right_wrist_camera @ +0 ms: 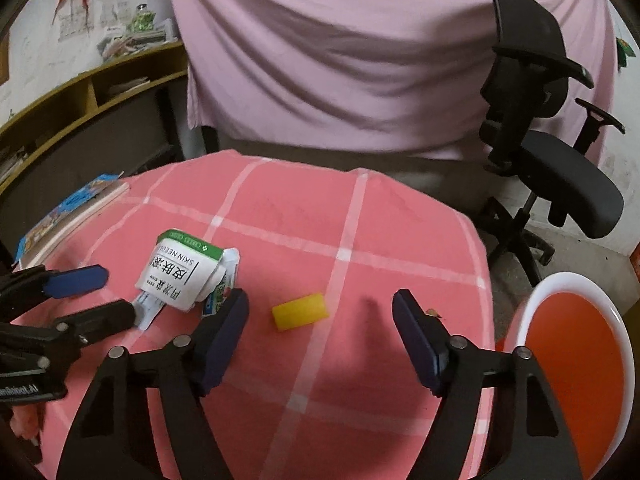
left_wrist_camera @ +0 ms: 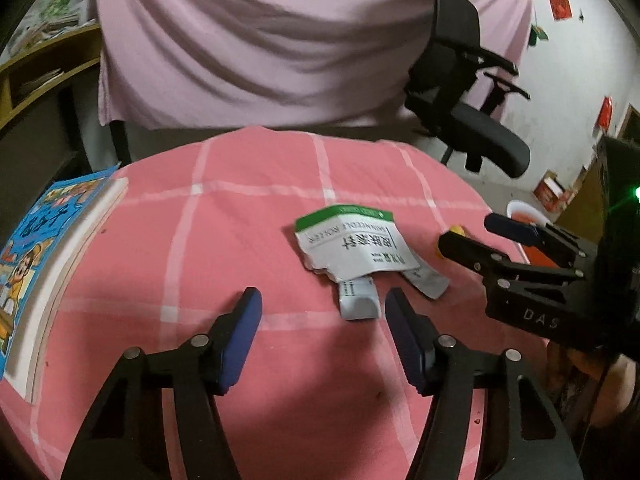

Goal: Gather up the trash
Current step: 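Grasp the white tube with the left tool while the right tool grasps the yellow cap, then lift the white tube and yellow cap and carry them over the bucket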

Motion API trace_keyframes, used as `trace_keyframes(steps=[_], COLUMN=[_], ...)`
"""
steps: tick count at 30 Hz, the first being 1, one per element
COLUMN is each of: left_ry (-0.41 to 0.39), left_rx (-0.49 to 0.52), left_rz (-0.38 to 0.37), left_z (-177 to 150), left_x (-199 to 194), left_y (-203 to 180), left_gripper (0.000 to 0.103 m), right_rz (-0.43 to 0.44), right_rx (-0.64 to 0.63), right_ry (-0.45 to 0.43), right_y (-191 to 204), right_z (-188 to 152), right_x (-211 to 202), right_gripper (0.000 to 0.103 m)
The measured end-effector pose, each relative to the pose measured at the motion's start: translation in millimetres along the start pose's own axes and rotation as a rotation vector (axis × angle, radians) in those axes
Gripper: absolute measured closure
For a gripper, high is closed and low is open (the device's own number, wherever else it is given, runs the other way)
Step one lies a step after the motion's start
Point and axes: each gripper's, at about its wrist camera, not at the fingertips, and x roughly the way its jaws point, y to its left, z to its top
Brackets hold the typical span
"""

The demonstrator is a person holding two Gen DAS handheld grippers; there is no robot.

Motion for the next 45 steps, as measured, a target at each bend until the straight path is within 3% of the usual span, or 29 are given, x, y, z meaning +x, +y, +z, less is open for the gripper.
trace_keyframes(steps=[4, 7, 14, 16, 17, 19, 25, 32, 45], left_ry=[0.019, 0.033, 0.047, 0.043, 0.040, 0.030, -0.021, -0.080, -0.343], left_rx=[0.047, 0.085, 0.111, 0.117, 0.119, 0.107, 0.014, 0.001, 0.082], left_rz=[0.017, 0.033, 0.047, 0.048, 0.048, 0.050, 0.019, -0.030, -0.017], left_z=[3, 4, 8, 7, 7, 6, 3, -2, -20], left_x=[6, 13, 26, 25, 24, 23, 8, -13, -68], left_y=[-9, -16, -22, -22, -22, -21, -8, -8, -30], left_gripper=[0.045, 0.056, 0.084, 0.084, 0.084, 0.084, 0.085, 0.085, 0.085], right_rz=[0.021, 0.039, 0.072, 0.074, 0.077, 0.083, 0.092, 0.063, 0.065], right_rx=[0.041, 0.065, 0.074, 0.068, 0.066, 0.060, 0.050, -0.007, -0.046], right_ry=[0.028, 0.070, 0.087, 0.087, 0.086, 0.084, 0.063, -0.074, -0.397], right_y=[-9, -14, -14, -13, -12, -10, -9, 0, 6], right_z=[1, 1, 2, 2, 2, 2, 2, 0, -9], right_x=[6, 14, 19, 19, 19, 18, 14, -12, -67], right_gripper=[0.041, 0.054, 0.054, 0.056, 0.065, 0.074, 0.074, 0.074, 0.074])
